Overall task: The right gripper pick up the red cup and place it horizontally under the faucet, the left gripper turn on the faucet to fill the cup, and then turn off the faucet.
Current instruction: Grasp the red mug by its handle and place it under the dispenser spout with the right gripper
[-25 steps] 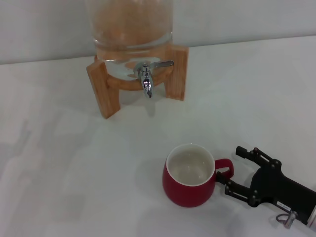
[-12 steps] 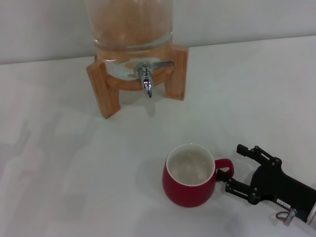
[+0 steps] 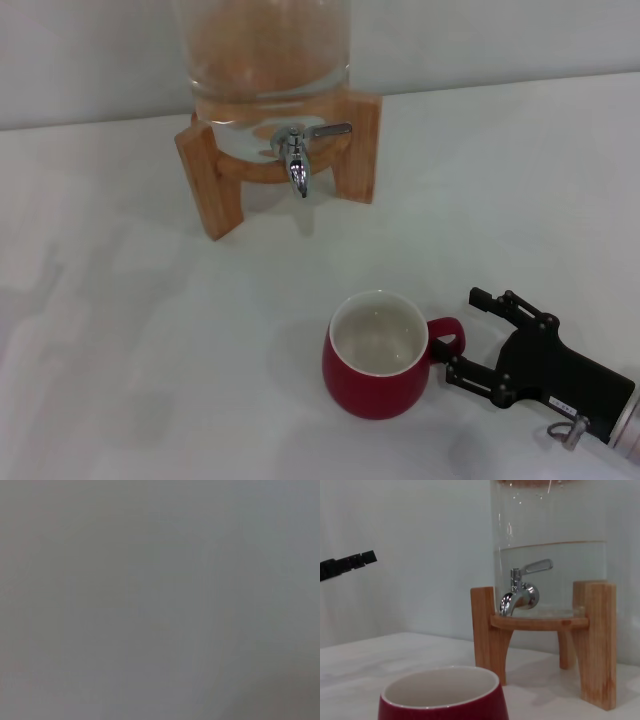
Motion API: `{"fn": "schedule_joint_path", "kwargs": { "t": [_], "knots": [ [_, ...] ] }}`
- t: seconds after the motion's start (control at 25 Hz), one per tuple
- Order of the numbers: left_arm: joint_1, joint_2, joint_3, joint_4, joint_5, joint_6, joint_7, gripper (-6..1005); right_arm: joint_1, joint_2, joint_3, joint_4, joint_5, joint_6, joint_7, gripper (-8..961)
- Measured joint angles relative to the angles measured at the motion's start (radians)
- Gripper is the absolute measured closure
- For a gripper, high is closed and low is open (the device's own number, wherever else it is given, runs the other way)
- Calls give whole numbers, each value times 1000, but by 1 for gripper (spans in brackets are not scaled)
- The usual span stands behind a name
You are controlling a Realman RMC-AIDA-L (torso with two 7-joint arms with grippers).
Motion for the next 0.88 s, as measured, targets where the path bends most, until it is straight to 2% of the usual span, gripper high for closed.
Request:
{"fn": "schedule_joint_path", "kwargs": {
  "t": [0.88],
  "knots": [
    [0, 0, 0, 0, 0, 0, 0, 120, 5, 0, 26, -2, 9, 14, -1, 223]
  ]
}}
